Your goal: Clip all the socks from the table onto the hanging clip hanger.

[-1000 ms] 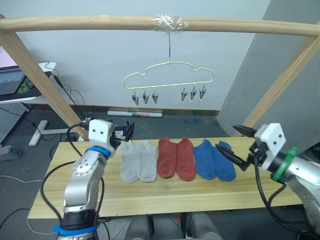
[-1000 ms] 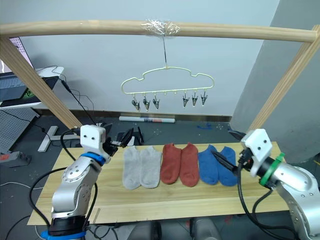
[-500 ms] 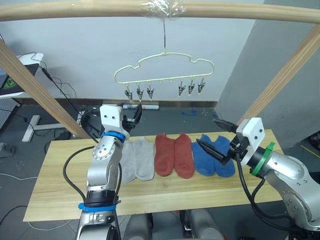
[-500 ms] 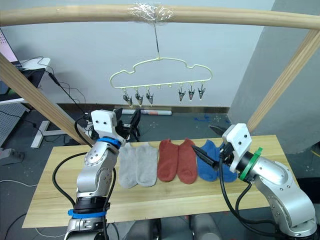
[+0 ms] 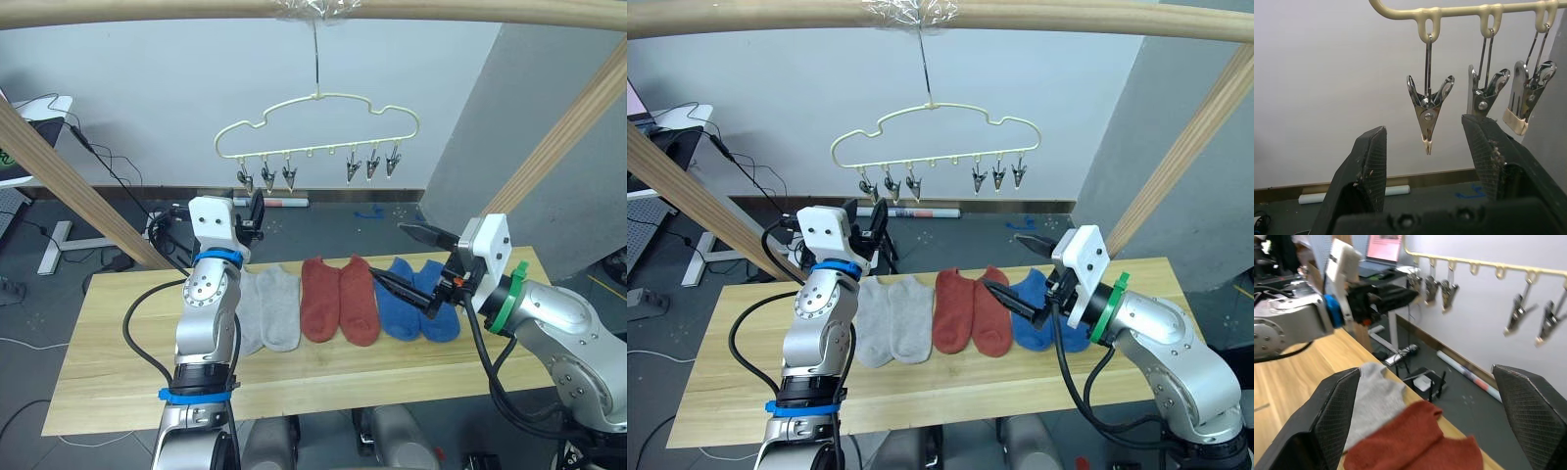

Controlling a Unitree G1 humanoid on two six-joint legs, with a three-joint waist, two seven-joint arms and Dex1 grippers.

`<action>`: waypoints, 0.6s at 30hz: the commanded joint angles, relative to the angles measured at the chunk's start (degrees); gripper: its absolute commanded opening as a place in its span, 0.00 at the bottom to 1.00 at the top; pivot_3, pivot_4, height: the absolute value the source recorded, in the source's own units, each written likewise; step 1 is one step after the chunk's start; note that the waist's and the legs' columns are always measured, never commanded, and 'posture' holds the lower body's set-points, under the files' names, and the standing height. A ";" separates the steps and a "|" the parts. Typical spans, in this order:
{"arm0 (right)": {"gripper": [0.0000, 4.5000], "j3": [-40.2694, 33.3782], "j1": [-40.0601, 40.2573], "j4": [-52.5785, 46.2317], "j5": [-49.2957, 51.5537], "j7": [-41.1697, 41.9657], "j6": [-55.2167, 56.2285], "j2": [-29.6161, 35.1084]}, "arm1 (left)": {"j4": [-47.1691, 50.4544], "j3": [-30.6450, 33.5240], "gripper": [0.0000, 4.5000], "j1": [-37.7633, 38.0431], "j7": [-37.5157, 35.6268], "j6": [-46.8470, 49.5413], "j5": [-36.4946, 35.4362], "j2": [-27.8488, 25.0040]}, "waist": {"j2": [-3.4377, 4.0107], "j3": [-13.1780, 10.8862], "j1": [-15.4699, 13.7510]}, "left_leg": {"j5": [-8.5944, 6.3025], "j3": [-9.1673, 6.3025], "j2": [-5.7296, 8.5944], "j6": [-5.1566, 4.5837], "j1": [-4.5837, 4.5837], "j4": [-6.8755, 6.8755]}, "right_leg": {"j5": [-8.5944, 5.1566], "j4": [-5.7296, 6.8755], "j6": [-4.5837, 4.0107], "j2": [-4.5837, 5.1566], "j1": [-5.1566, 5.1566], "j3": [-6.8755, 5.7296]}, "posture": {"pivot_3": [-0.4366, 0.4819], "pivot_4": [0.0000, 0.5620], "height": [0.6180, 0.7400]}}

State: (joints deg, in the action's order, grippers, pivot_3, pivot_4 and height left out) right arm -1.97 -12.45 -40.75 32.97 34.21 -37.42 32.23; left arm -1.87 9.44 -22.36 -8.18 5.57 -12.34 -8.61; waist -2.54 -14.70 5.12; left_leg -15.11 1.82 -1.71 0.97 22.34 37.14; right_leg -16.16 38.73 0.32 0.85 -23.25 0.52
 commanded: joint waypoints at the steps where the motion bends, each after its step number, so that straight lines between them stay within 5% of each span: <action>1: 1.00 1.08 -2.65 0.36 1.02 1.24 1.19 -0.35 | 0.65 0.69 0.60 -1.49 -0.14 -0.93 -0.16 -0.64 | -0.02 -0.06 0.00 | 0.00 -0.02 0.00 0.00 0.01 0.01 | 0.00 0.01 0.01 0.00 0.00 -0.02 | 0.23 0.52 1.00; 18: 1.00 2.64 -4.08 4.02 -0.83 2.94 4.19 0.59 | 1.06 -0.03 0.60 -6.11 3.06 -0.40 0.30 0.49 | -0.03 -0.28 -0.05 | 0.00 -0.15 0.01 0.00 0.20 0.00 | 0.02 -0.12 0.00 0.07 -0.04 -0.20 | 0.24 0.53 1.00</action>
State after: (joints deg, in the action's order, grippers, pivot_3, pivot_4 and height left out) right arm 1.20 -16.55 -35.59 32.12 36.65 -34.35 32.53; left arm -2.79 9.36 -28.09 -5.57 5.73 -12.32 -8.29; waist -2.56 -14.98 5.08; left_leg -15.10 1.67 -1.70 0.97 22.54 37.14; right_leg -16.14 38.61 0.32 0.92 -23.30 0.32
